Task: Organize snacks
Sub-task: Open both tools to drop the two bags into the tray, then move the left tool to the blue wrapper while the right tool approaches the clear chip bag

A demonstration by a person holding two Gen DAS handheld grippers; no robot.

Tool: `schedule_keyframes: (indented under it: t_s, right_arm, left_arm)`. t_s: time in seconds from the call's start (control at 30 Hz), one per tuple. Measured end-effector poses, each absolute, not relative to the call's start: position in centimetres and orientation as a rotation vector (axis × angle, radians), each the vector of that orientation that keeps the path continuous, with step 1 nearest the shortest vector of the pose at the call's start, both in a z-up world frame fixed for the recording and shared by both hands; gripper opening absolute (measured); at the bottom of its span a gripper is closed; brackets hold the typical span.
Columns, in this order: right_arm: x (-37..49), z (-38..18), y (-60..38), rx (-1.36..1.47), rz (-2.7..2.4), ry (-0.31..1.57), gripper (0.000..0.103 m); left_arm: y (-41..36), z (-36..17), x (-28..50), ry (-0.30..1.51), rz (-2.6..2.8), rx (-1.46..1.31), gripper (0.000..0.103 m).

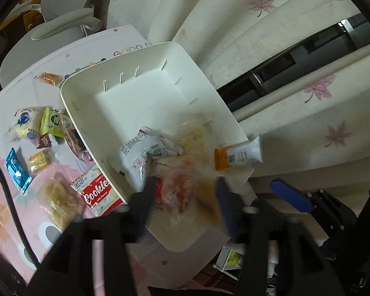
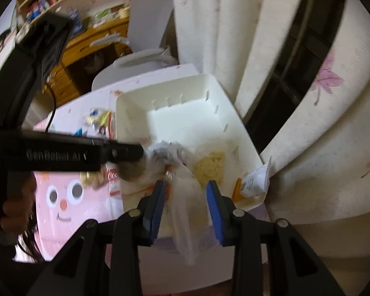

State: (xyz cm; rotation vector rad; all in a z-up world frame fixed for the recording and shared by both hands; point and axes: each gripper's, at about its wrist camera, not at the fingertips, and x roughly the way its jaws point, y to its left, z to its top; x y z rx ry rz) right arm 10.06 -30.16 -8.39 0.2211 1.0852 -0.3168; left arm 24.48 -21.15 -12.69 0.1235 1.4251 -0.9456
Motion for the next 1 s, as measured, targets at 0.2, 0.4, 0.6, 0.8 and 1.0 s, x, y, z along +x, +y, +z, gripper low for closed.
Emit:
schedule_keyframes:
  t_s: [0.2, 0.4, 0.6, 0.8, 1.0]
  right_arm:
    - [10.8, -8.5, -30.7, 0.293, -0.33, 1.092, 0.037]
    - [12.2, -8.8, -30.3, 0.351, -0.288, 1.091, 0.04]
    - [13.9, -9.7, -28.7, 0.433, -0.191, 1.114, 0.046]
    - [16.2, -10.8, -24.9, 0.41, -0.064, 1.14, 0.05]
    - [18.3, -12.2, -21.4, 0.377, 0.044, 1.161, 0.051]
  left_arm:
    - [-19.8, -13.3, 25.6, 1.454, -0.872, 0.105, 0.069]
    - [-17.7, -13.4, 26.9, 1.458, -0.81, 0.094, 0.072]
    - [-14.3, -14.0, 28.6, 1.473, -0.713, 0.058, 0.073]
    - [-10.3, -15.3, 30.1, 1.484, -0.628, 0.018, 0.074]
    - [-6.2, -16.9, 31.1, 1.494, -0.53, -0.033, 0.074]
